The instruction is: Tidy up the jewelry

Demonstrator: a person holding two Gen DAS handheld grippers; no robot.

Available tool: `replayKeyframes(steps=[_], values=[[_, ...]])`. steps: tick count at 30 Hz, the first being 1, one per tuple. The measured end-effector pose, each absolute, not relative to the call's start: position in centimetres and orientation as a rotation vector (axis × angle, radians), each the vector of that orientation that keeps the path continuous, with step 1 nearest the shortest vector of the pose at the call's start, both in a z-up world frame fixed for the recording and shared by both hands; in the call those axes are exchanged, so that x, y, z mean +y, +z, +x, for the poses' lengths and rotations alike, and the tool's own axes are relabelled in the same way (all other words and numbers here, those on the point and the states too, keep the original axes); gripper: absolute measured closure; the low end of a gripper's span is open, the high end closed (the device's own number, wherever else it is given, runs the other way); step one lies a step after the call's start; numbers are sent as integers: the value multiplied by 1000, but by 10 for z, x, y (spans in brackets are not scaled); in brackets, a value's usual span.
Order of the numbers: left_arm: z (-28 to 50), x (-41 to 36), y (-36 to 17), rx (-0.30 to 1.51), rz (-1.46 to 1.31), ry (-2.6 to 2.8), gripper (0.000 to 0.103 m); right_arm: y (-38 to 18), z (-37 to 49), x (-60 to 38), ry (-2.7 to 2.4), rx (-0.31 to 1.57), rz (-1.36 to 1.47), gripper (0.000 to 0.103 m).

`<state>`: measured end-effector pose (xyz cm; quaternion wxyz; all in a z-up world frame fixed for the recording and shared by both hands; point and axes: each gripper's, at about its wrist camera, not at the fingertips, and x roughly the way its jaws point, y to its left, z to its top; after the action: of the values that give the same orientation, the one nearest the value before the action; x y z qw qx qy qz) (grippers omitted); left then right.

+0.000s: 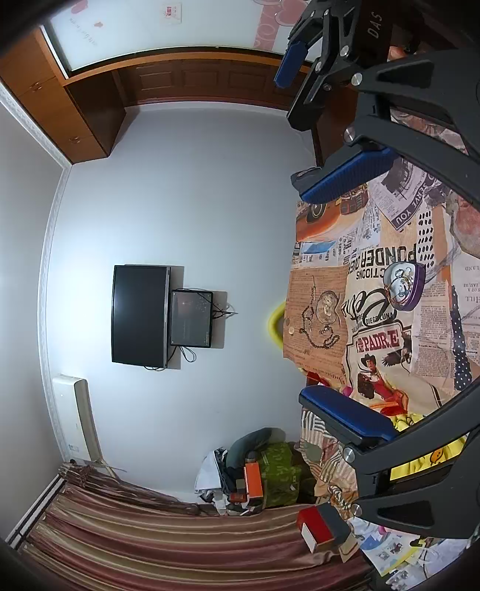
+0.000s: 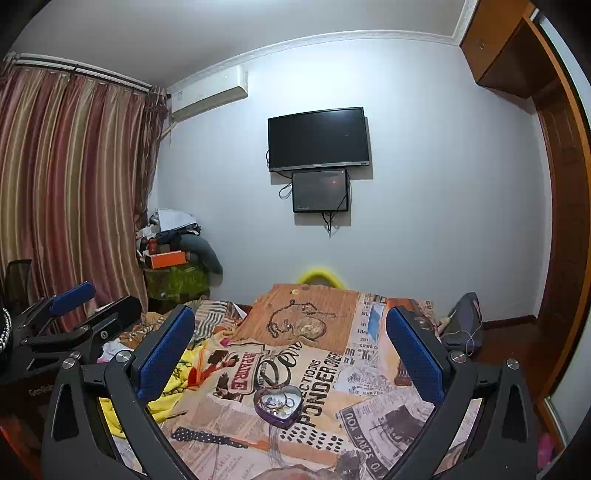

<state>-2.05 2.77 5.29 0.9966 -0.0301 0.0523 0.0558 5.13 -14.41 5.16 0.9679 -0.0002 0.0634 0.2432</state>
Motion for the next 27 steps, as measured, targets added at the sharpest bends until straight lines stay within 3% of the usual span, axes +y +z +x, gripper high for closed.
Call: replayKeyframes(steps=[27], values=[[-9,31,48,132,-68,121,2,46,56,-147,493,170,7,0]])
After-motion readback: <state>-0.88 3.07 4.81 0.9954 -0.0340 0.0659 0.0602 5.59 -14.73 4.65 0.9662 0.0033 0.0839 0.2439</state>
